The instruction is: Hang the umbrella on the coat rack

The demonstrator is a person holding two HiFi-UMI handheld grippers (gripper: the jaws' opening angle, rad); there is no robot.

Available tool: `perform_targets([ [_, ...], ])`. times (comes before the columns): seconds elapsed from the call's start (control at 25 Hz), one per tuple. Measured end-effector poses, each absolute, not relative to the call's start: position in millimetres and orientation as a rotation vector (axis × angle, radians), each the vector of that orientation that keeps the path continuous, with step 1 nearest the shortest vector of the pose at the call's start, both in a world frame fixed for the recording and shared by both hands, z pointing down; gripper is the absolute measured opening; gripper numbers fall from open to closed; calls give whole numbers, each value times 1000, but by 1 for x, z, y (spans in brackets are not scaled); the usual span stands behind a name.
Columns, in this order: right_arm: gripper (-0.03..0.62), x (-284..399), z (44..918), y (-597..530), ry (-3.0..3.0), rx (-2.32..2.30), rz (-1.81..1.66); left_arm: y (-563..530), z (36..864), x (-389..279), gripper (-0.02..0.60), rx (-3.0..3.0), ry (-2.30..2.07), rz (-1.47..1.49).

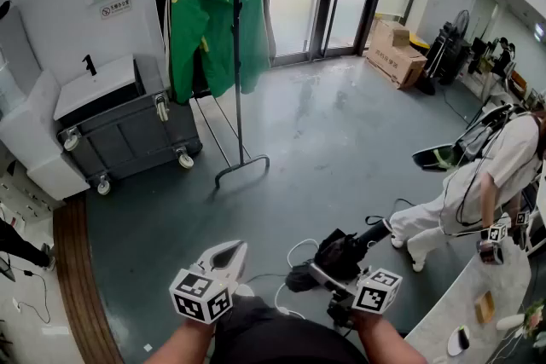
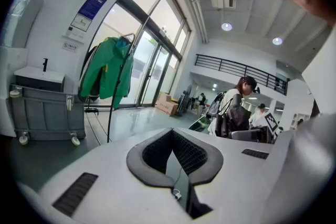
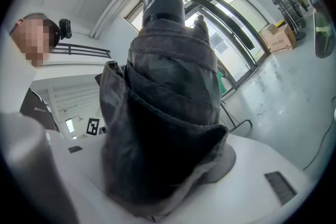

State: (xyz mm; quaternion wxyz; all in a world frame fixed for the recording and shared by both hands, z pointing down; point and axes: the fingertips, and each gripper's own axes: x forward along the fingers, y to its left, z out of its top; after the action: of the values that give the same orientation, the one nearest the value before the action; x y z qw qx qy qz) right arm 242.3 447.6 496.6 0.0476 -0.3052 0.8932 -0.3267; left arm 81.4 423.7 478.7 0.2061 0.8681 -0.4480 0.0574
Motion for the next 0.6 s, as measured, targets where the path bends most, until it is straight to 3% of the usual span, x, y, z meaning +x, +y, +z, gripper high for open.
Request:
perform_targets([
  [0.6,250,248,496,464,2750,-922,-970,440,477,88,15,2445,-1253,200],
])
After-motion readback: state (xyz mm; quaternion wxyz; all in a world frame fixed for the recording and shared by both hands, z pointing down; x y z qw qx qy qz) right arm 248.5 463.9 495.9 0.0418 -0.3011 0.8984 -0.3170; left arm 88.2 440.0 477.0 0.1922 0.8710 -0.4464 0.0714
